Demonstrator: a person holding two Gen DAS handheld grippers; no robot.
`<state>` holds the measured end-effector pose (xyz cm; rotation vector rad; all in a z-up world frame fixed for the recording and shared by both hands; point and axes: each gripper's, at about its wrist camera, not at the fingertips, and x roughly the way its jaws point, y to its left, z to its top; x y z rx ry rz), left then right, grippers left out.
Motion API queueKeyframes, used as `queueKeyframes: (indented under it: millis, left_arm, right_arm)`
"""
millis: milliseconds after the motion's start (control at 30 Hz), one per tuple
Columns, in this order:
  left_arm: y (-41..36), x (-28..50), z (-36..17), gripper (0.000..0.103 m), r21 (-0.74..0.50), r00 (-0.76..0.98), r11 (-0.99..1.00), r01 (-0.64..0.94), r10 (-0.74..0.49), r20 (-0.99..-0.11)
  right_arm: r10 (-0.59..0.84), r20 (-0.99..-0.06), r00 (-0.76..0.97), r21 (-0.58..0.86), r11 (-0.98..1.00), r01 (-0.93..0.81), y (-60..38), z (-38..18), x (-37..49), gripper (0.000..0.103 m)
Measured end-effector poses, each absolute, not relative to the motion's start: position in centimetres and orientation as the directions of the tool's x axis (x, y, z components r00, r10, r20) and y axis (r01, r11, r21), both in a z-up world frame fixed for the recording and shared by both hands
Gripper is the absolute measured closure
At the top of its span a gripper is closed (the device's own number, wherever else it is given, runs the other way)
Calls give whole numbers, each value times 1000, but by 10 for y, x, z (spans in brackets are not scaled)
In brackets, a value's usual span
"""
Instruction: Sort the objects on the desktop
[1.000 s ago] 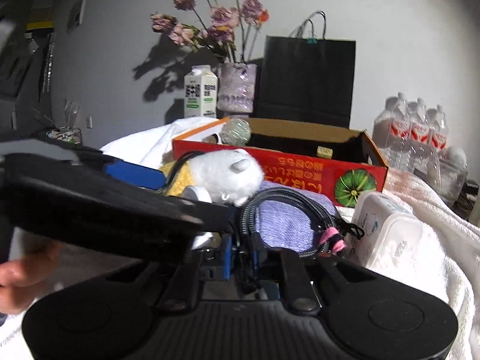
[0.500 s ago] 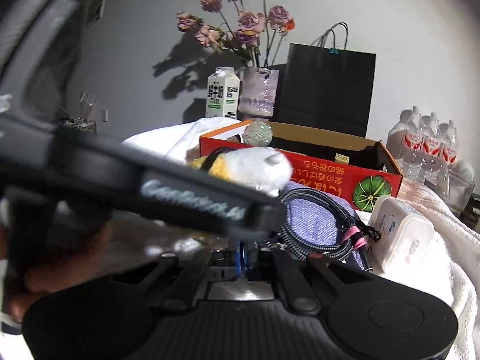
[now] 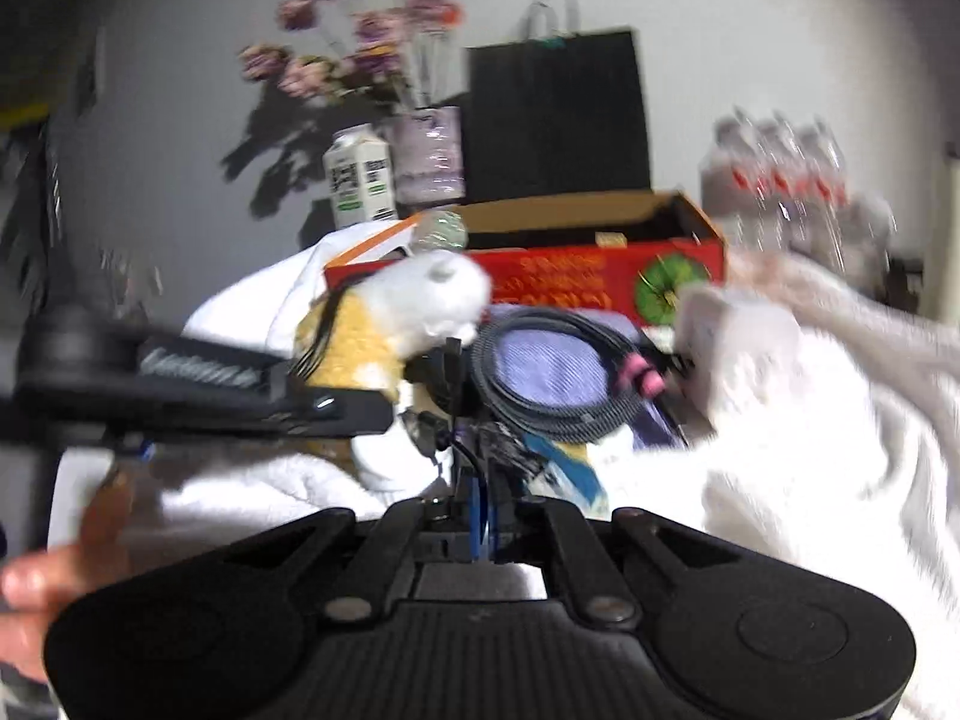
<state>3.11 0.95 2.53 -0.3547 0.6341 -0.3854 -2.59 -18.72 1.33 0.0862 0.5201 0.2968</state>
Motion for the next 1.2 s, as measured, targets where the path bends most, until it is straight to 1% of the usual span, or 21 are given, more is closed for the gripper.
queueKeyframes:
  millis: [200,300,400,533,600,733,800,967,1033,1100,1167,1200]
  left_arm:
    - [19,-1,48,92,-415,769,875,247,-438,-465]
    - [26,-21,64,92,-431,794,866,252,-440,-420]
    - [30,-35,80,92,-406,827,880,247,-410,-385]
    - [37,-40,95,92,-405,834,886,227,-391,-389]
    - [39,-44,102,92,-396,839,890,226,-384,-385]
    - [44,-47,121,92,-353,852,902,248,-376,-363]
    - [49,-43,136,92,-321,863,914,249,-360,-354]
    - [66,7,174,92,-293,873,930,224,-325,-363]
    - [61,43,183,92,-255,866,941,221,-310,-393]
    - [52,83,187,92,-204,865,957,204,-274,-421]
    - [45,131,186,92,-184,835,961,208,-272,-477]
    - [43,155,182,92,-195,828,964,183,-258,-498]
  right_arm:
    - [257,-400,880,162,965,-208,-202,26,-50,102]
    - [257,-357,898,174,963,-207,-214,40,-68,102]
    - [255,-311,915,167,963,-212,-220,58,-83,102]
    - [296,-247,923,190,949,-253,-229,83,-101,102]
    - [291,-219,931,162,952,-260,-231,91,-106,102]
    - [289,-236,928,143,955,-261,-238,105,-104,102]
    - [293,-240,925,100,956,-277,-238,115,-100,102]
    - [309,-247,919,-15,947,-322,-234,150,-65,102]
    - [326,-260,909,-38,937,-347,-229,167,-36,102]
    - [361,-295,885,-26,923,-385,-223,183,3,102]
    - [390,-331,859,-13,909,-417,-214,195,49,102]
    - [396,-355,847,-5,905,-425,-208,199,74,102]
